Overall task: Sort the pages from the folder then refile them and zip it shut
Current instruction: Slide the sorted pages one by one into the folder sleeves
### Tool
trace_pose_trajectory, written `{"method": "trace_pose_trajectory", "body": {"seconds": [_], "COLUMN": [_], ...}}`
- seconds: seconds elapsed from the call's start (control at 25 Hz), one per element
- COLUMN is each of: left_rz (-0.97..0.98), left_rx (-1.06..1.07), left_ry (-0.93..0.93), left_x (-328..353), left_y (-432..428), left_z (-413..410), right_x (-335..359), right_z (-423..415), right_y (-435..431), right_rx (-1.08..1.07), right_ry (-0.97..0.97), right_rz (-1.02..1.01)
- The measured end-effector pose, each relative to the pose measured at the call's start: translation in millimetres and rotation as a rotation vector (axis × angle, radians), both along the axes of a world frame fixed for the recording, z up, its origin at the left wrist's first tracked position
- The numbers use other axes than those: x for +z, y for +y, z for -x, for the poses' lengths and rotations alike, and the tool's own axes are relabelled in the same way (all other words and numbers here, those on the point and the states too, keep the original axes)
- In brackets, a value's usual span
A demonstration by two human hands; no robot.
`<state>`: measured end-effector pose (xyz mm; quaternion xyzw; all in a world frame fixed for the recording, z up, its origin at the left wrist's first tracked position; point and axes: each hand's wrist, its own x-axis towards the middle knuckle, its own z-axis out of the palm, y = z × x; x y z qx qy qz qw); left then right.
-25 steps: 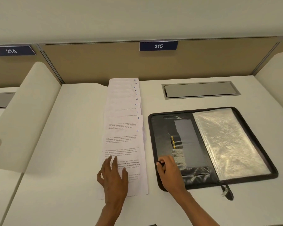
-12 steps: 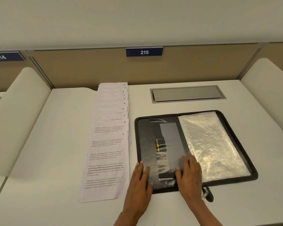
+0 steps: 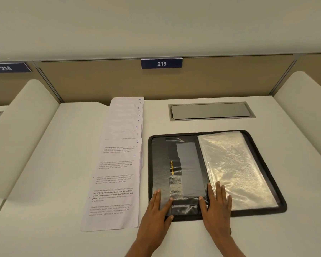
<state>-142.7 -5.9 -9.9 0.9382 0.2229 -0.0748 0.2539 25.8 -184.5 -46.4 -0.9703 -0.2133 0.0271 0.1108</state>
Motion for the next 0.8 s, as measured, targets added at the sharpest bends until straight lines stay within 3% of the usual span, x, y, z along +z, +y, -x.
{"method": "trace_pose_trajectory", "body": {"seconds": [0.64,0.8], "left_rz": [0.010,0.019], "left_rx": [0.037,0.073], "left_ry": [0.050,-0.024], "left_x": [11.2,11.3], "left_y": [33.1,33.2], "left_z": [1.1,3.3], "right_x": [5.0,17.2], "right_z": [9.8,17.7], "right_y": [38.0,51.0], "right_rx": [0.005,0.031], "right_ry": [-0.022,-0.055], "right_rz": [-0.005,-0.018]}}
